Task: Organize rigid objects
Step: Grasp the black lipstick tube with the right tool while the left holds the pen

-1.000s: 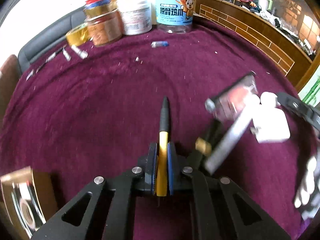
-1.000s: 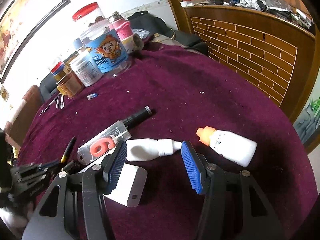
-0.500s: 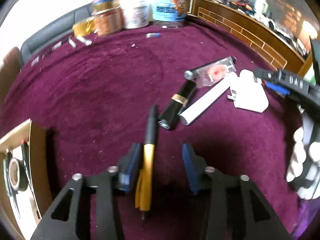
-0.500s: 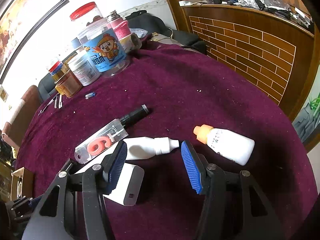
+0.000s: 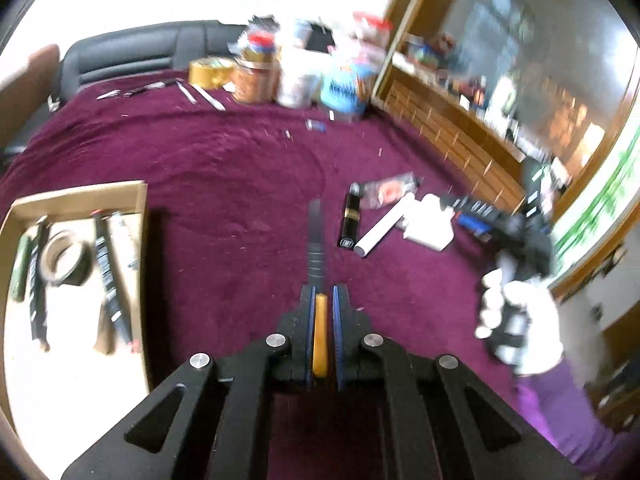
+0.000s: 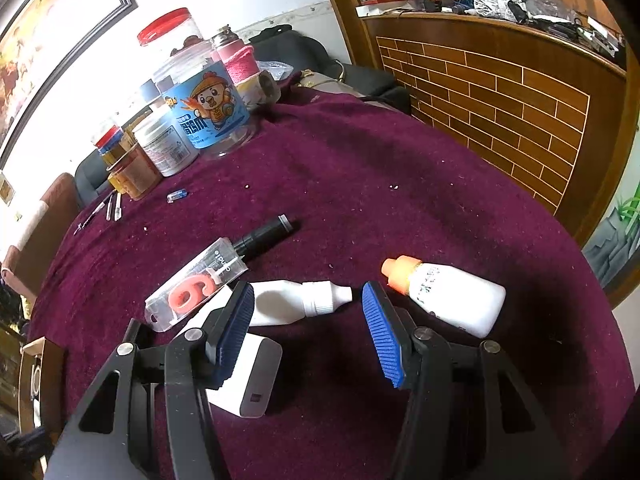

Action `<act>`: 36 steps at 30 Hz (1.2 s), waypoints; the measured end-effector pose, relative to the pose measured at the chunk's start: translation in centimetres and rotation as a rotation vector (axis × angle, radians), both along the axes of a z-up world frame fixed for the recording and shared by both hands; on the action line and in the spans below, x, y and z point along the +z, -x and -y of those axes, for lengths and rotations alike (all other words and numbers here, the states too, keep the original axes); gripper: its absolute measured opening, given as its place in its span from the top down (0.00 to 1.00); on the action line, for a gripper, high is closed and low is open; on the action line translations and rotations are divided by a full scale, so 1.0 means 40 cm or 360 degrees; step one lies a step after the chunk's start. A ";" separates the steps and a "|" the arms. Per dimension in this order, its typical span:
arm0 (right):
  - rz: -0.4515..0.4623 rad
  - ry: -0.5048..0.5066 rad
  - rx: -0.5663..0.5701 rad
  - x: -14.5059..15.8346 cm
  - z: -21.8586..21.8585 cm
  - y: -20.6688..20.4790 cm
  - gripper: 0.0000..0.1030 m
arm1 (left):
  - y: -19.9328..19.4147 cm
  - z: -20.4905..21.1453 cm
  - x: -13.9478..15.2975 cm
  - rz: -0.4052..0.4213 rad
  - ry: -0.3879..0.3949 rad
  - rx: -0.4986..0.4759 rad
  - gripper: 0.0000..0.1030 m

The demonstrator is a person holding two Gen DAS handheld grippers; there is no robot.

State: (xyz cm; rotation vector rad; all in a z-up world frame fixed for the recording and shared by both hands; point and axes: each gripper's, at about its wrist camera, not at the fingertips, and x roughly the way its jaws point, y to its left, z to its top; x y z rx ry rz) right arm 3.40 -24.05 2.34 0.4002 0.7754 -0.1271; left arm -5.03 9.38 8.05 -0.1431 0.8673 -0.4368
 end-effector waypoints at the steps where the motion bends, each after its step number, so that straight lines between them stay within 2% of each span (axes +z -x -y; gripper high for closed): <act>1: 0.0006 0.0000 0.0003 0.000 0.000 0.001 0.47 | 0.020 -0.024 0.016 0.0026 0.0048 0.0024 0.94; 7: 0.0035 -0.0033 -0.0018 0.001 0.010 0.013 0.47 | 0.104 -0.144 0.076 0.0140 0.0200 0.0113 0.94; 9: 0.0050 0.0021 -0.0058 0.017 0.004 0.025 0.47 | 0.126 -0.177 0.088 0.0172 0.0216 0.0116 0.94; 13: 0.0090 0.0044 0.0069 0.078 -0.069 0.053 0.47 | 0.119 -0.195 0.066 0.0119 0.0245 0.0087 0.93; 17: -0.0029 -0.0048 0.0436 0.099 -0.215 0.016 0.47 | 0.089 -0.174 0.016 -0.0029 0.0352 0.0046 0.87; 19: -0.0168 -0.0106 0.0567 0.073 -0.286 -0.025 0.47 | 0.083 -0.173 -0.005 -0.0087 0.0387 0.0053 0.77; 21: -0.0234 -0.0081 0.0588 0.053 -0.330 -0.055 0.47 | 0.085 -0.179 -0.013 -0.0107 0.0396 0.0075 0.71; 24: -0.0283 0.0053 0.0639 0.027 -0.397 -0.097 0.47 | 0.089 -0.189 -0.020 -0.0119 0.0385 0.0096 0.69; 27: -0.0382 0.0167 0.0592 -0.018 -0.429 -0.121 0.47 | 0.084 -0.183 -0.025 -0.0127 0.0339 0.0099 0.66; 28: -0.0310 0.0218 0.0583 -0.015 -0.436 -0.115 0.54 | 0.080 -0.177 -0.028 -0.0133 0.0328 0.0098 0.66; 29: -0.0303 0.0278 0.0582 -0.022 -0.443 -0.111 0.62 | 0.075 -0.171 -0.031 -0.0148 0.0321 0.0096 0.66; 30: -0.0278 0.0336 0.0565 -0.022 -0.444 -0.102 0.76 | 0.079 -0.171 -0.034 -0.0158 0.0316 0.0094 0.66; 31: -0.0260 0.0328 0.0578 -0.024 -0.439 -0.092 0.82 | 0.073 -0.160 -0.038 -0.0170 0.0301 0.0088 0.66; 33: -0.0238 0.0234 0.0578 -0.022 -0.411 -0.075 0.86 | 0.064 -0.135 -0.045 -0.0186 0.0271 0.0073 0.66; 36: -0.0164 0.0115 0.0554 -0.025 -0.364 -0.031 0.86 | 0.044 -0.092 -0.057 -0.0216 0.0225 0.0042 0.66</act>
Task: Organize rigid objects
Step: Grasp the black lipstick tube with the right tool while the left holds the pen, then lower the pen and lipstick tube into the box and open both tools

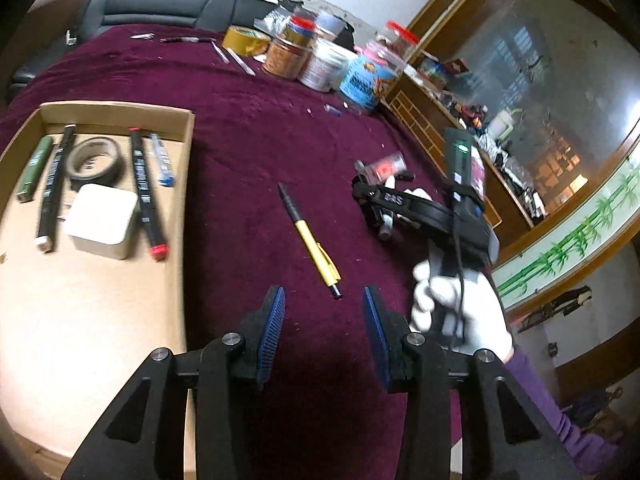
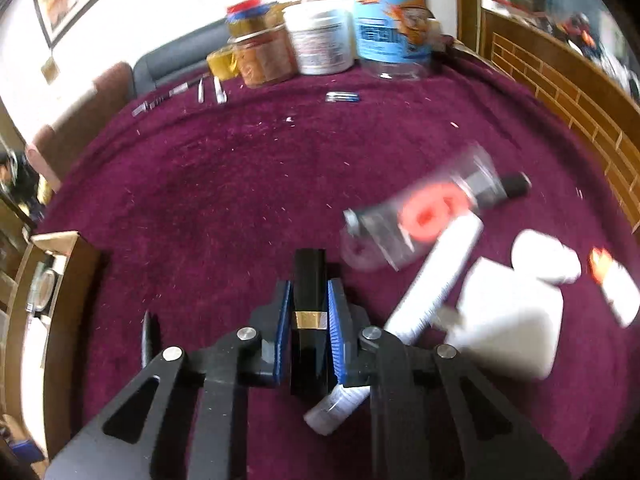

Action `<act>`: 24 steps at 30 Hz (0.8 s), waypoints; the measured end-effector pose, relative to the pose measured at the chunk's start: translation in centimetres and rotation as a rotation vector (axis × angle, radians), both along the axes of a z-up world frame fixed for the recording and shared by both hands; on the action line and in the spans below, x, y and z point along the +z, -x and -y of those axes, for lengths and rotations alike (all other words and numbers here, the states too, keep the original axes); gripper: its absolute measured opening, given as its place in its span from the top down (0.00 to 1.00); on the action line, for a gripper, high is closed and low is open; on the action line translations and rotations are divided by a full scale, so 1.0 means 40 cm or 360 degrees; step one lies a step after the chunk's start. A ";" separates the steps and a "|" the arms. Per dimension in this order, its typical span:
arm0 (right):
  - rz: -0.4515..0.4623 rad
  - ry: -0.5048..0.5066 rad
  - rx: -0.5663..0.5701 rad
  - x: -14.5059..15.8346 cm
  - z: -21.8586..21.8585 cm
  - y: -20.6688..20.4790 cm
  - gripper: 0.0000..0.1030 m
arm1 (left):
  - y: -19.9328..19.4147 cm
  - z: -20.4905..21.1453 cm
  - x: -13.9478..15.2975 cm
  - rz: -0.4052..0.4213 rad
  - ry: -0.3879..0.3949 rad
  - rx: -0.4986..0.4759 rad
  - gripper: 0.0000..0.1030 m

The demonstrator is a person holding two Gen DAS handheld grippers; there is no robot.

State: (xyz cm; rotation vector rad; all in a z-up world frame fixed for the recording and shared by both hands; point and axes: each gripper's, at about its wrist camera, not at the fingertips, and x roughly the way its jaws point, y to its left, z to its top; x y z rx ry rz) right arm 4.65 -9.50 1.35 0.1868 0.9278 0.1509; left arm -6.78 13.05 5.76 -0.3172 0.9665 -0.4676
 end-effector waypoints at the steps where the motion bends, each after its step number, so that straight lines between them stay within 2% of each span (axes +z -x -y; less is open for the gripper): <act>1: 0.0023 -0.0090 0.0015 -0.002 0.019 0.015 0.86 | -0.007 0.015 -0.003 -0.0008 -0.0016 -0.0012 0.66; 6: -0.0019 -0.0365 -0.0002 -0.020 0.071 -0.004 0.86 | -0.065 0.125 -0.019 -0.0013 -0.0190 -0.0060 0.66; 9: -0.0022 -0.0385 0.0002 -0.021 0.068 -0.007 0.86 | -0.132 0.168 -0.058 -0.0066 -0.0301 -0.0011 0.67; 11: -0.0018 -0.0359 0.0006 -0.020 0.060 -0.005 0.86 | -0.187 0.194 -0.100 -0.0098 -0.0438 0.0034 0.67; 12: -0.0016 -0.0349 0.0009 -0.019 0.057 -0.003 0.86 | -0.194 0.218 -0.104 0.0018 -0.0528 0.0029 0.66; 14: -0.0017 -0.0350 0.0012 -0.021 0.058 -0.005 0.85 | -0.183 0.275 -0.116 0.0125 -0.0744 -0.0044 0.64; 15: -0.0017 -0.0352 0.0011 -0.019 0.058 -0.003 0.86 | -0.175 0.290 -0.120 0.0150 -0.0799 -0.0072 0.66; 16: -0.0017 -0.0343 0.0013 -0.021 0.055 -0.005 0.85 | -0.168 0.299 -0.121 0.0160 -0.0797 -0.0106 0.76; 17: -0.0016 -0.0337 0.0015 -0.021 0.055 -0.007 0.85 | -0.167 0.295 -0.120 0.0139 -0.0762 -0.0125 0.80; 18: -0.0014 -0.0327 0.0016 -0.020 0.051 -0.007 0.85 | -0.170 0.286 -0.119 0.0116 -0.0733 -0.0123 0.93; 22: -0.0005 -0.0320 0.0026 -0.018 0.053 -0.002 0.86 | -0.181 0.203 -0.112 -0.0027 -0.0439 -0.0063 0.95; 24: 0.0008 -0.0321 0.0035 -0.016 0.051 -0.001 0.86 | -0.167 0.173 -0.092 -0.0022 -0.0369 -0.0033 0.95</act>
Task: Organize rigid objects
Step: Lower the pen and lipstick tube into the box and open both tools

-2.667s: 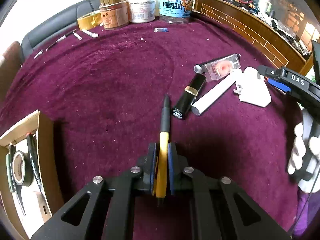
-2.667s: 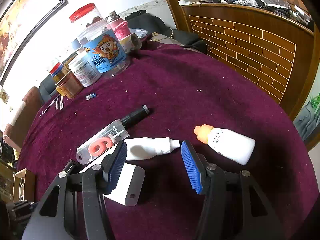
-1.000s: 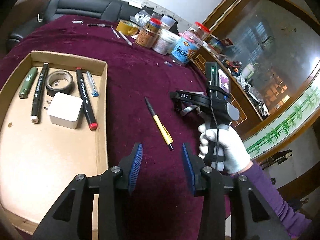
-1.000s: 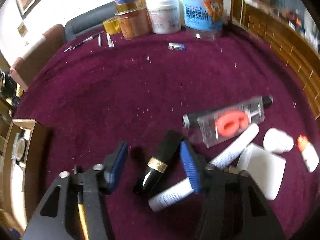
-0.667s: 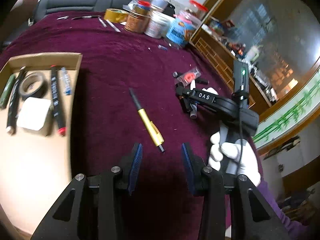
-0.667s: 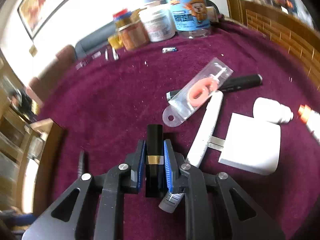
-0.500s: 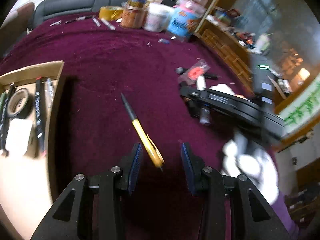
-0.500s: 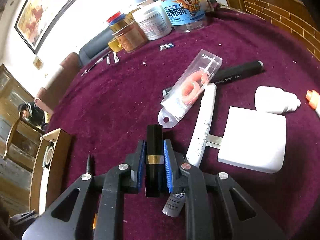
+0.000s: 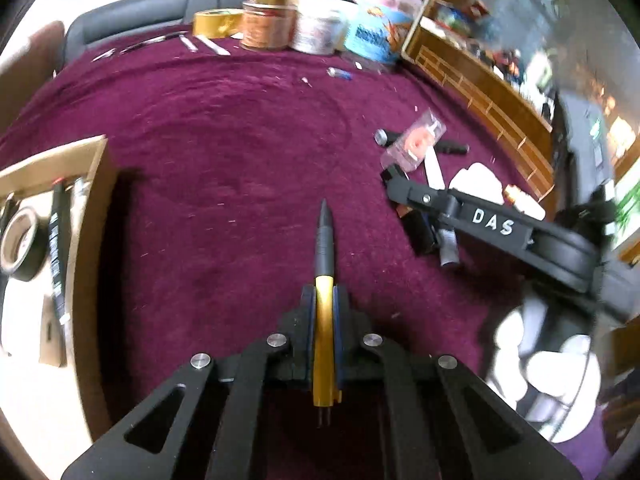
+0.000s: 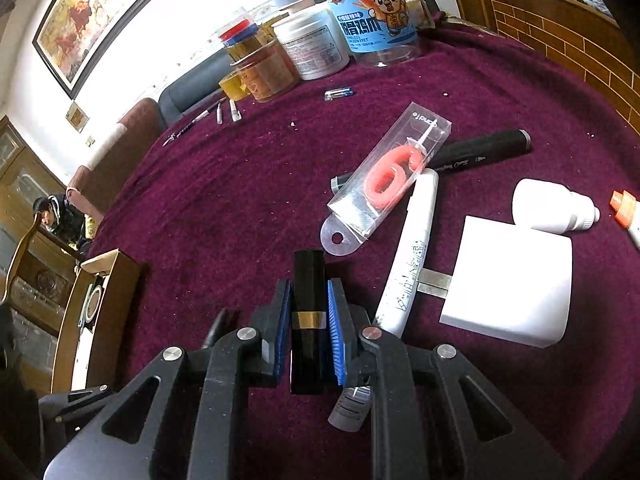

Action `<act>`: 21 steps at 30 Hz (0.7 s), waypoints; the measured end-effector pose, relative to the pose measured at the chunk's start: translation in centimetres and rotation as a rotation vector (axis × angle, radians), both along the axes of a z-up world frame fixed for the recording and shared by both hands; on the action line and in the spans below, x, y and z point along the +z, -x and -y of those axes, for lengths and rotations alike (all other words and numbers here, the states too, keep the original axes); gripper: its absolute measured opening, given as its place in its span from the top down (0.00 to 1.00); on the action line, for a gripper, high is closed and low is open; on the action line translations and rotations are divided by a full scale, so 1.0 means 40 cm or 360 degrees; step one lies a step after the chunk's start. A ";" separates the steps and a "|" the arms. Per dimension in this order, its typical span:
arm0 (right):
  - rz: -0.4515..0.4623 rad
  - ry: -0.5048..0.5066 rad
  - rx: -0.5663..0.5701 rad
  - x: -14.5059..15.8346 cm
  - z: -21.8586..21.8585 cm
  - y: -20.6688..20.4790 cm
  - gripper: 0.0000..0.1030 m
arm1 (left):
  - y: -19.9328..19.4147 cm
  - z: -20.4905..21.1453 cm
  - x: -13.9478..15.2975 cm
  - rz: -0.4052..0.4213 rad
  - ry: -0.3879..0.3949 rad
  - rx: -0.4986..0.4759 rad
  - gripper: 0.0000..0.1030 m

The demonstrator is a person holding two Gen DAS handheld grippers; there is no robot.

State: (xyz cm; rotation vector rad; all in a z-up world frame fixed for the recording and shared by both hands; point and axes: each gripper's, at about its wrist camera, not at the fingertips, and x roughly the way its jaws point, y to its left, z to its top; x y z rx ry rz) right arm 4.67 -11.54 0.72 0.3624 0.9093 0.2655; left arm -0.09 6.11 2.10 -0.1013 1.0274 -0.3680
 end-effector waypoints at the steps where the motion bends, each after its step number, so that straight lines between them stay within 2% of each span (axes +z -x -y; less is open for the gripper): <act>1: 0.0012 0.0005 0.0004 0.003 -0.001 0.003 0.86 | 0.013 -0.017 0.012 0.0012 0.0046 0.0006 0.95; 6: 0.0073 0.0026 0.0028 0.015 -0.012 0.011 0.86 | 0.080 -0.117 0.105 0.0099 0.0243 0.0053 0.95; 9: 0.0086 0.0017 0.0028 0.017 -0.011 0.012 0.86 | 0.136 -0.214 0.177 0.0192 0.0332 0.0111 0.95; 11: 0.0086 0.0007 0.0024 0.016 -0.008 0.011 0.86 | 0.159 -0.282 0.204 0.0235 0.0325 0.0184 0.95; 14: 0.0097 0.0020 0.0016 0.018 -0.010 0.014 0.86 | 0.195 -0.414 0.217 0.0286 0.0253 0.0379 0.95; 17: 0.0122 0.0072 -0.0009 0.030 -0.021 0.025 0.86 | 0.197 -0.541 0.188 0.0232 0.0223 0.0552 0.95; 21: 0.0131 -0.0050 0.0016 0.071 -0.036 0.048 0.86 | 0.172 -0.637 0.135 0.0142 0.0102 0.0681 0.95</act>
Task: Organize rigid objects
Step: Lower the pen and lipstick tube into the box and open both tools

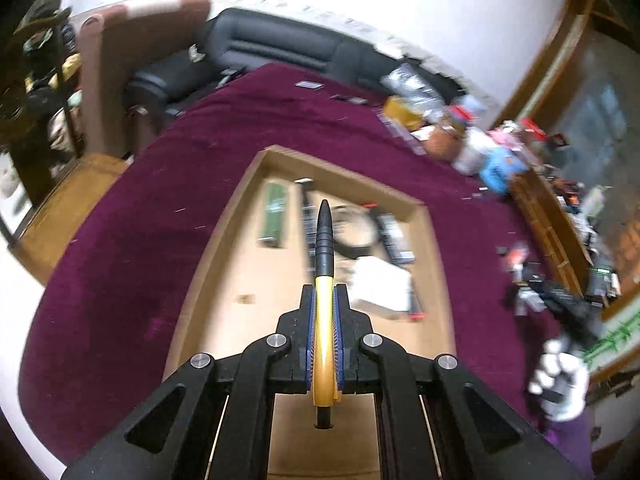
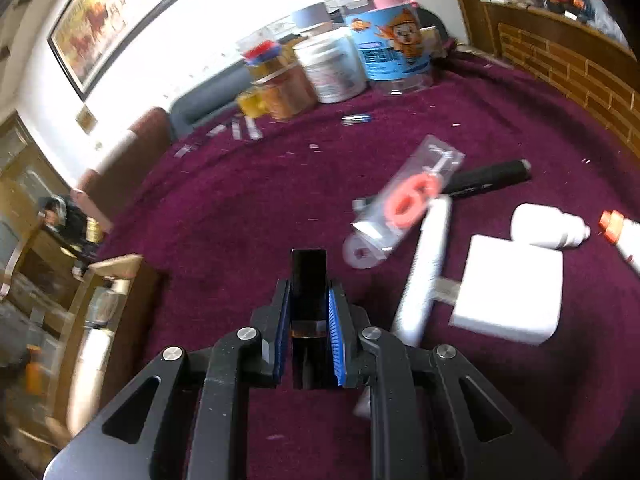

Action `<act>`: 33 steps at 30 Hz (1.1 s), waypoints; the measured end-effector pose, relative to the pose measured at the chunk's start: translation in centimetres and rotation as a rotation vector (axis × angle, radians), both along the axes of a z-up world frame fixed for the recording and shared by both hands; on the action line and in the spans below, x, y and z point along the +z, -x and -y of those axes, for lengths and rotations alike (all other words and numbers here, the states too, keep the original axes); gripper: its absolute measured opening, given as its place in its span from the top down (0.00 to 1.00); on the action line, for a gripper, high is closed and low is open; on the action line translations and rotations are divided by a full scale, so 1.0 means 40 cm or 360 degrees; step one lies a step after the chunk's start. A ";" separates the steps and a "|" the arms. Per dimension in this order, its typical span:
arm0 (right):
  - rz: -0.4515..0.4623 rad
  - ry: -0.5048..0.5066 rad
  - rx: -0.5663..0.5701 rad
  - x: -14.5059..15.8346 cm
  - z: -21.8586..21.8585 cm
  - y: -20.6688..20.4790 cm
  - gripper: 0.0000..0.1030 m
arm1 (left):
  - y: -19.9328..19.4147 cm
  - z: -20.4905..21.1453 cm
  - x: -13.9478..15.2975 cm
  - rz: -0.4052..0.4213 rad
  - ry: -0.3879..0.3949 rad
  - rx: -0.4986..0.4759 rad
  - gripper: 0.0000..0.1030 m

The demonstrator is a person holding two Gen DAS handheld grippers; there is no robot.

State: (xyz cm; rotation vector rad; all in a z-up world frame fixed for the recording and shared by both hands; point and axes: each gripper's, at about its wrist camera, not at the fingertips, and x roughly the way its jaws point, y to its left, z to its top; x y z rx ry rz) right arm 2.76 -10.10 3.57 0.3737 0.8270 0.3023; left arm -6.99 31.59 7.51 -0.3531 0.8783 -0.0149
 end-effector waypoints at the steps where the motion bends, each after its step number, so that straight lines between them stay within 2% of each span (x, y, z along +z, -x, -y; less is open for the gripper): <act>1: 0.0006 -0.0028 0.0021 0.015 -0.011 0.011 0.86 | -0.011 -0.018 -0.017 -0.0029 -0.0023 0.0015 0.95; 3: 0.0006 -0.0078 0.0091 0.041 -0.045 0.030 0.86 | -0.033 -0.038 -0.044 -0.0076 -0.0036 0.0021 0.95; 9: 0.0015 -0.0085 0.0335 0.092 -0.203 0.081 0.85 | -0.128 -0.052 -0.132 -0.0236 -0.0021 0.0032 0.95; 12: 0.0008 -0.0108 0.0471 0.112 -0.285 0.110 0.85 | -0.146 -0.049 -0.138 -0.0271 -0.0034 0.0020 0.95; 15: -0.0008 -0.0138 0.0596 0.126 -0.347 0.132 0.85 | -0.152 -0.038 -0.139 -0.0321 -0.0107 0.0004 0.93; 17: -0.0052 -0.0175 0.0701 0.129 -0.399 0.141 0.85 | -0.147 -0.038 -0.138 -0.0306 -0.0073 -0.0020 0.89; 18: -0.0081 -0.0195 0.0742 0.127 -0.420 0.142 0.85 | -0.143 -0.038 -0.133 -0.0288 -0.0037 -0.0030 0.77; 19: -0.0133 -0.0224 0.0794 0.119 -0.444 0.139 0.85 | -0.132 -0.045 -0.128 -0.0268 0.0007 -0.0020 0.55; 22: -0.0291 -0.0267 0.0914 0.079 -0.520 0.137 0.85 | -0.085 -0.066 -0.105 -0.0178 0.0148 -0.0002 0.53; 25: -0.0434 -0.0236 0.1005 0.025 -0.607 0.131 0.85 | -0.031 -0.076 -0.075 -0.0083 0.0181 -0.0008 0.52; 29: -0.0474 -0.0086 0.1040 -0.017 -0.708 0.119 0.85 | 0.035 -0.110 -0.048 0.0004 0.0262 -0.0001 0.49; 33: -0.0464 0.0020 0.1016 -0.041 -0.784 0.084 0.85 | 0.073 -0.155 -0.055 0.0030 0.0333 0.0062 0.47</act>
